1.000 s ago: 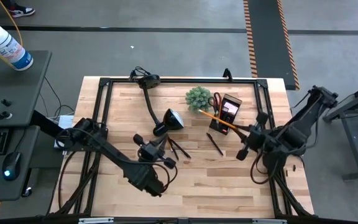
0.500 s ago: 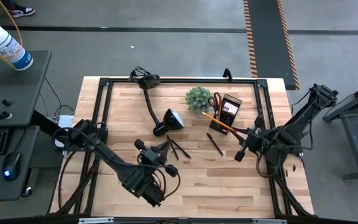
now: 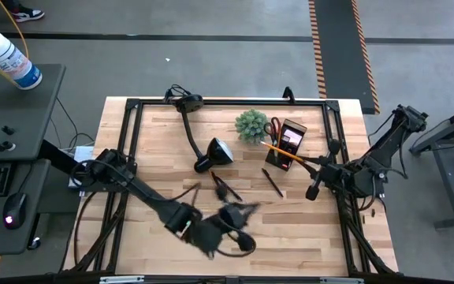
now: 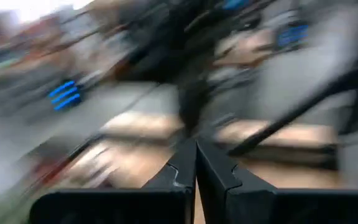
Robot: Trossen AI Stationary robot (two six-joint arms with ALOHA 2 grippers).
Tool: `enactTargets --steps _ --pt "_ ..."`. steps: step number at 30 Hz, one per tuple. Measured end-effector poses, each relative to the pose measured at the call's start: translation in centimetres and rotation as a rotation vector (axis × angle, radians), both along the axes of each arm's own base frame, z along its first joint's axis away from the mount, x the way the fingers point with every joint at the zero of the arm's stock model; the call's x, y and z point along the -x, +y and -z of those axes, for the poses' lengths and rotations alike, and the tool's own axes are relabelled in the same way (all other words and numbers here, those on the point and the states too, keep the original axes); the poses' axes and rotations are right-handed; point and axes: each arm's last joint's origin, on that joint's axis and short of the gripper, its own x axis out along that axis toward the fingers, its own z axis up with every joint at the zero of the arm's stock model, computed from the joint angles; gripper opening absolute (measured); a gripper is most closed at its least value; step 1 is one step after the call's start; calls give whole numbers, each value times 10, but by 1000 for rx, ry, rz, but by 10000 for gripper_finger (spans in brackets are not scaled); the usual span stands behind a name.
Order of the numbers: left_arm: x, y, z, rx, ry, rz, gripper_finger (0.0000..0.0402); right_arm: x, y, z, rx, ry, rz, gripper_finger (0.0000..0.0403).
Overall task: Pick and place office supplies into organizer
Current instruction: Put the right orange pencil into the desk organizer
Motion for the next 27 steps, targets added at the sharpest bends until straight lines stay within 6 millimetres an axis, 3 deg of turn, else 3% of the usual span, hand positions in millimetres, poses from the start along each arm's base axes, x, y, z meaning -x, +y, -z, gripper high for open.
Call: enactTargets --steps 3,10,15,18,21,27 --pt "-12 16 -9 -42 -120 186 0 1 -1 0 9 9 1 11" --pt "-27 67 14 -22 -99 119 0 9 4 0 14 7 -28 11" --pt "-25 83 28 -72 -148 96 0 9 5 -4 38 -1 -25 11" --pt "-12 90 23 -117 -232 78 1 9 5 -15 59 -34 -21 11" --pt "14 99 15 -156 -389 78 2 10 4 -27 68 -88 -90 11" --pt "56 135 36 -66 -739 304 3 0 1 -36 84 -184 -257 11"
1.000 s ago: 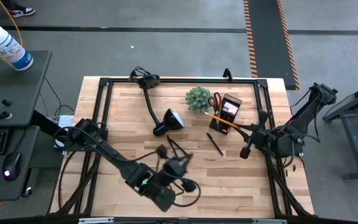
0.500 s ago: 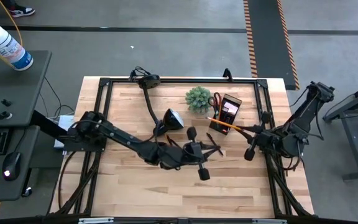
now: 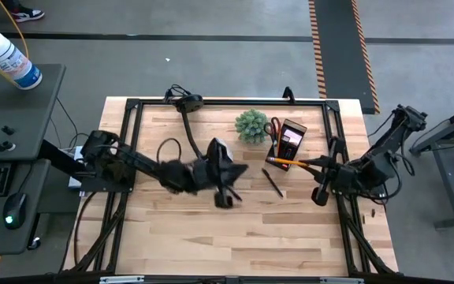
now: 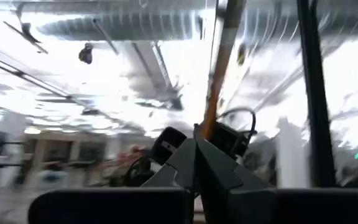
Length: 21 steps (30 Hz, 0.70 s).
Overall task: Pick and place office supplies into organizer
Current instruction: Put the right orange pencil into the desk organizer
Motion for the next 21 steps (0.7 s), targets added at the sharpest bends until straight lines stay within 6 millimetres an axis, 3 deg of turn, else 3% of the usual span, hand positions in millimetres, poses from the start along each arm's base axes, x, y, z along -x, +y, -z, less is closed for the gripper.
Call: enactTargets --steps 4,8,14,21 --pt "2 23 9 15 -55 143 3 -19 -6 4 -13 -18 -37 11" --pt "1 26 9 -60 -62 229 3 -42 -13 12 -19 -10 -8 11" --pt "1 26 9 -198 -45 121 3 -52 -20 11 -48 -49 -17 11" --pt "-1 33 8 -146 -9 -12 3 -66 -26 19 -42 -20 -35 11"
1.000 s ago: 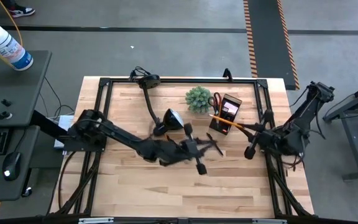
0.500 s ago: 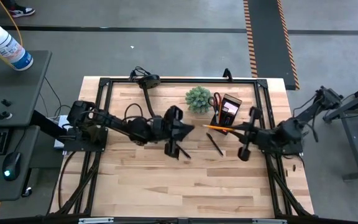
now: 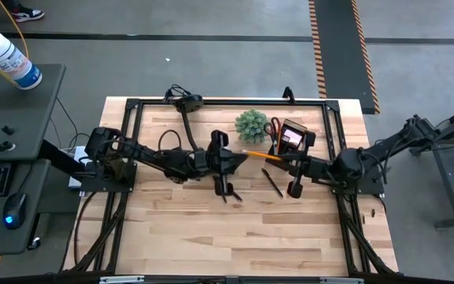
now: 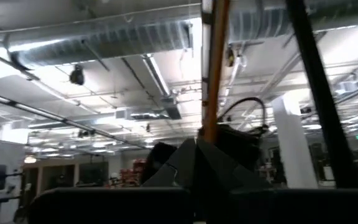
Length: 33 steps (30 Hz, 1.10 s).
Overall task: Pick and place office supplies into organizer
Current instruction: Put the right orange pencil into the desk organizer
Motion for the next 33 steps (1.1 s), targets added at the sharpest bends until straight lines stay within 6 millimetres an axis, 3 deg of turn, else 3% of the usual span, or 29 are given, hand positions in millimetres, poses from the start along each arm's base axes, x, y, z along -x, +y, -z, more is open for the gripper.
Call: enactTargets --steps 5,11,14,24,28,33 --pt "-7 0 -6 23 27 -31 3 -13 -9 8 5 29 22 11" --pt "-11 1 -3 20 86 -46 8 -13 -13 5 4 12 12 11" --pt "-11 2 -4 26 85 -56 37 -13 -13 5 5 10 3 11" --pt "-10 5 -5 100 47 -17 191 -13 -14 5 8 13 14 11" --pt "-7 5 -9 90 3 -10 214 -13 -14 6 7 16 23 11" --pt "-5 4 -13 70 -40 30 212 -14 -20 8 -2 37 49 11"
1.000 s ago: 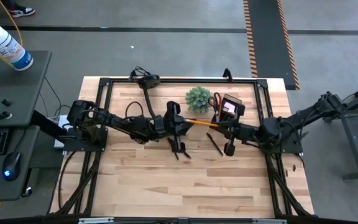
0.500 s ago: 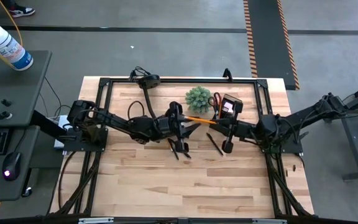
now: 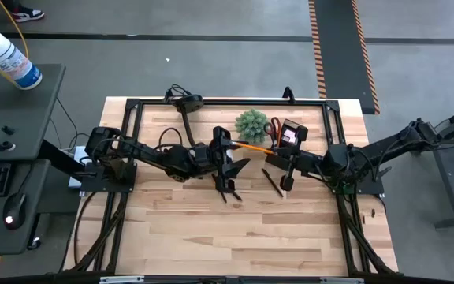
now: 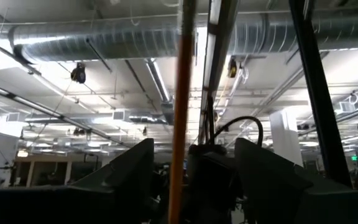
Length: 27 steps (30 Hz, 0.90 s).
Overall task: Pick and place office supplies into organizer
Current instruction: Put the right orange pencil into the desk organizer
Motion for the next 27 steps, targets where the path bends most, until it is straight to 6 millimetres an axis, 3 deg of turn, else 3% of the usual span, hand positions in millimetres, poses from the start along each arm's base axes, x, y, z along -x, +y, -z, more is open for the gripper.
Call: enactTargets --steps 12,27 --pt "0 2 0 29 -5 -36 190 -3 -8 3 -46 14 -53 11" --pt "3 2 -2 40 -38 -46 133 -4 -8 6 -68 36 -58 11"
